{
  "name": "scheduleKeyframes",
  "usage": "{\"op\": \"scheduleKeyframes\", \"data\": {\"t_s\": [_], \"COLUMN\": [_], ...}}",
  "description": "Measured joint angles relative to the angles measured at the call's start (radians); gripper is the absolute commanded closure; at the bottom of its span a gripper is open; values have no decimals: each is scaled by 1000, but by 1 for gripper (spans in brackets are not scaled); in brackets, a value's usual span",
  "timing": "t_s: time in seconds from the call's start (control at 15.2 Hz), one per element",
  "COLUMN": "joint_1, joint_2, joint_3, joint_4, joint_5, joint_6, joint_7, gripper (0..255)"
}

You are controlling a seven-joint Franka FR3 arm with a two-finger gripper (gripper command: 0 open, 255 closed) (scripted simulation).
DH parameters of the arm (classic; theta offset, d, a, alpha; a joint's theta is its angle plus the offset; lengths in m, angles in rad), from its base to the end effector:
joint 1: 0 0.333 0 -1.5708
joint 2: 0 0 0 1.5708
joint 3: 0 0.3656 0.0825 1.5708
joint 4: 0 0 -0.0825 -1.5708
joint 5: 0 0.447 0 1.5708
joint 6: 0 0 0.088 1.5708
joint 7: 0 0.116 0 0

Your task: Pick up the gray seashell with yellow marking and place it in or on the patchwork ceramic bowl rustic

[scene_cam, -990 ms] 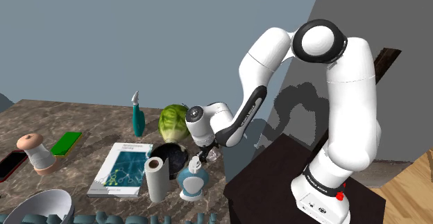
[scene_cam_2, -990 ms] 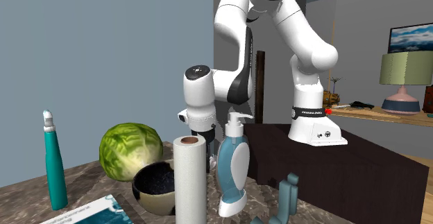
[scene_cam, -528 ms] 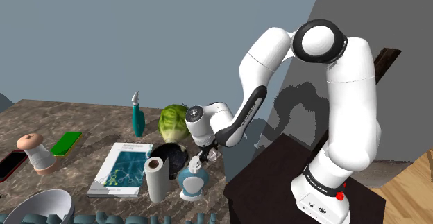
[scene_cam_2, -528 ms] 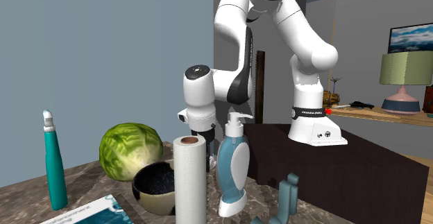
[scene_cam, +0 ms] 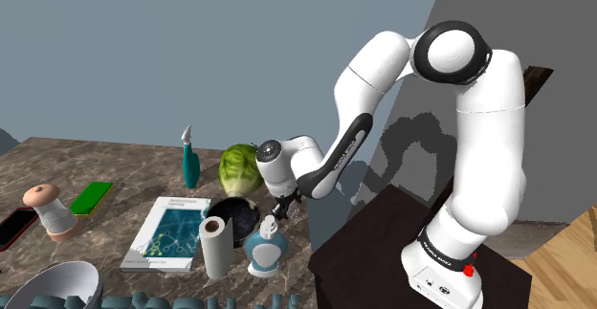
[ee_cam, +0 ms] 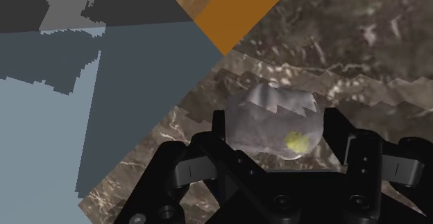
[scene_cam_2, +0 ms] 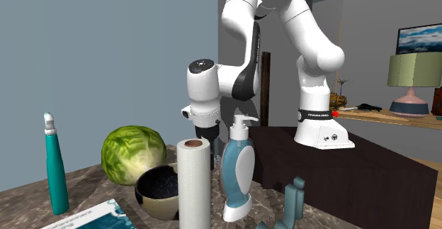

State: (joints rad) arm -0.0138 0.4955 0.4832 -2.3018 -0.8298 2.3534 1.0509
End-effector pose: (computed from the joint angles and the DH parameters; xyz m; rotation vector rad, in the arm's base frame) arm 0.4630 0.2446 0.1098 2.7627 0.1412 -0.0620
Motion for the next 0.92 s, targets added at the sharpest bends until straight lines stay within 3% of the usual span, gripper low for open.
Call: {"op": "scheduleKeyframes", "data": {"t_s": [0.92], "joint_1": [-71], "joint_2": [-203], "joint_3": [103], "joint_4": [-50], "joint_5": [187], "joint_6": [-84], "joint_7": [-153], "gripper": [255]}}
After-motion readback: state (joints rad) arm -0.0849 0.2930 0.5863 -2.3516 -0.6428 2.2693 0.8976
